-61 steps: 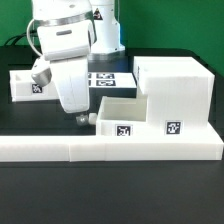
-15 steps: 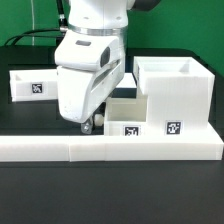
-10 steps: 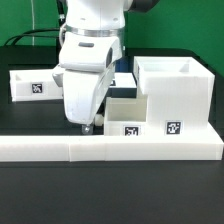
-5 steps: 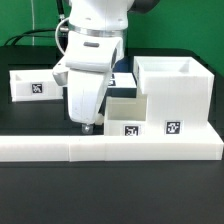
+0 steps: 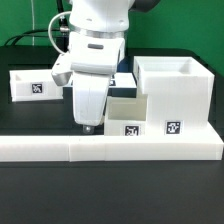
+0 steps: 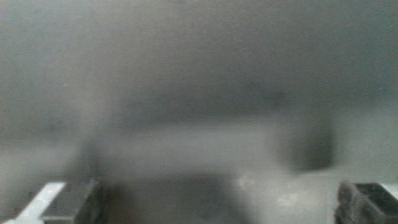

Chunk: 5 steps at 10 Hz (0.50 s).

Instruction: Assemble drawer

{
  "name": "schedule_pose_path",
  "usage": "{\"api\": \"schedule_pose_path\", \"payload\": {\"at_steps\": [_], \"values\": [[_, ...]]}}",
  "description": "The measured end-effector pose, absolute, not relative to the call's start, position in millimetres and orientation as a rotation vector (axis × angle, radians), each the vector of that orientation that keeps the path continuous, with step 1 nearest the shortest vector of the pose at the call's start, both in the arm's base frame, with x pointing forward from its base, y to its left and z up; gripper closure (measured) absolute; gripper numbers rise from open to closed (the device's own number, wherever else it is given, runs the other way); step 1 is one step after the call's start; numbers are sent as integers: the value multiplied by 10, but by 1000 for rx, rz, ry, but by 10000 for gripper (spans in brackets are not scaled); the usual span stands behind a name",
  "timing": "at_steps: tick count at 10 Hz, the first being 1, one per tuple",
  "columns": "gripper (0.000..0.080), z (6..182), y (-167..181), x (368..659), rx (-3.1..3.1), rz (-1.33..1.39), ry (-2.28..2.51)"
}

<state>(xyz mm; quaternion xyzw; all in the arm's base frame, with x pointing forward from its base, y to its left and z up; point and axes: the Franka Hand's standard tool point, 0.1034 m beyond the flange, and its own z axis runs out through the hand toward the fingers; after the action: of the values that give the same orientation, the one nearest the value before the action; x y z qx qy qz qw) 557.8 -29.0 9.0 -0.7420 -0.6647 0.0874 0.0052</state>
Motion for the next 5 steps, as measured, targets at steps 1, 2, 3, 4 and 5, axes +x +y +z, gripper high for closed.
{"api": "schedule_pose_path", "payload": {"at_steps": [1,2,3,4,5], "values": [[150,103,-292,5580,-2389,278,-2014],[150,131,-294,5587,-2432,271,-1969],[150,116,-292,5580,-2406,273,-1994],[150,109,-292,5576,-2405,274,-1994],[150,115,-309,5583,-2395,274,-2006]]}}
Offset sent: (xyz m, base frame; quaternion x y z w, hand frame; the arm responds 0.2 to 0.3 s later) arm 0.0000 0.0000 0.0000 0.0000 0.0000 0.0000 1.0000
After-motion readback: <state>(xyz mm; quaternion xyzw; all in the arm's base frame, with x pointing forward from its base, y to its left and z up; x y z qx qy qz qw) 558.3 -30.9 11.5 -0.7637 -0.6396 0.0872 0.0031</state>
